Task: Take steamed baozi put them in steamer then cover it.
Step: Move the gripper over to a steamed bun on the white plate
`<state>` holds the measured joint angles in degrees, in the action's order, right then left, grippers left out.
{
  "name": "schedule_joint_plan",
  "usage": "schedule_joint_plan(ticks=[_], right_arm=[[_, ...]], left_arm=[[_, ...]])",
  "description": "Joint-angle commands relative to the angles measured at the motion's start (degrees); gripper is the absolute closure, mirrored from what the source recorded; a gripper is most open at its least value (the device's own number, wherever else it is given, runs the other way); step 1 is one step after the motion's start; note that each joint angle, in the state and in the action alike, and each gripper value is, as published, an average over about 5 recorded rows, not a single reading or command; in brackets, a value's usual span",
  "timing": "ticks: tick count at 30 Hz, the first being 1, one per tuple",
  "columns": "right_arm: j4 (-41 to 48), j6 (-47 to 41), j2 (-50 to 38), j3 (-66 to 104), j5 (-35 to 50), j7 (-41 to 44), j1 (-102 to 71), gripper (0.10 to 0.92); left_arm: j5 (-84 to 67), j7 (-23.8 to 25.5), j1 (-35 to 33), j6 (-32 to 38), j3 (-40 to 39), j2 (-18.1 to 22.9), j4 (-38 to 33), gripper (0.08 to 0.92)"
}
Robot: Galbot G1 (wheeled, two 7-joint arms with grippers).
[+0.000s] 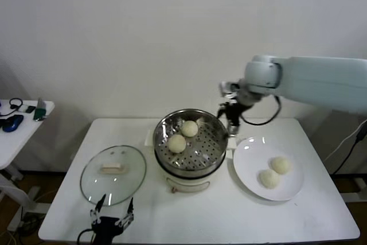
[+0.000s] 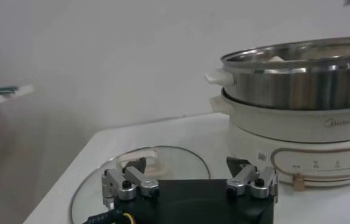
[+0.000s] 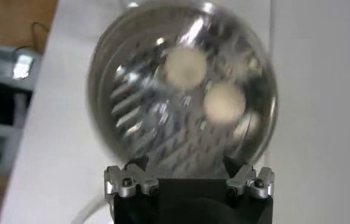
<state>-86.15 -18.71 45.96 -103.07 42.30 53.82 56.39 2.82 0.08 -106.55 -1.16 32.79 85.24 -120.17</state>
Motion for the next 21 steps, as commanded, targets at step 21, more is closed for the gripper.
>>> schedule_joint_plan(ticks=[21], right_arm=[[4.8,1.4,-17.2,25.5,-32.9,-3.1,-42.3,0.203]], left_arm=[[0.7,0.0,-0.5,-0.2,0.3,1.3,1.0,0.177]])
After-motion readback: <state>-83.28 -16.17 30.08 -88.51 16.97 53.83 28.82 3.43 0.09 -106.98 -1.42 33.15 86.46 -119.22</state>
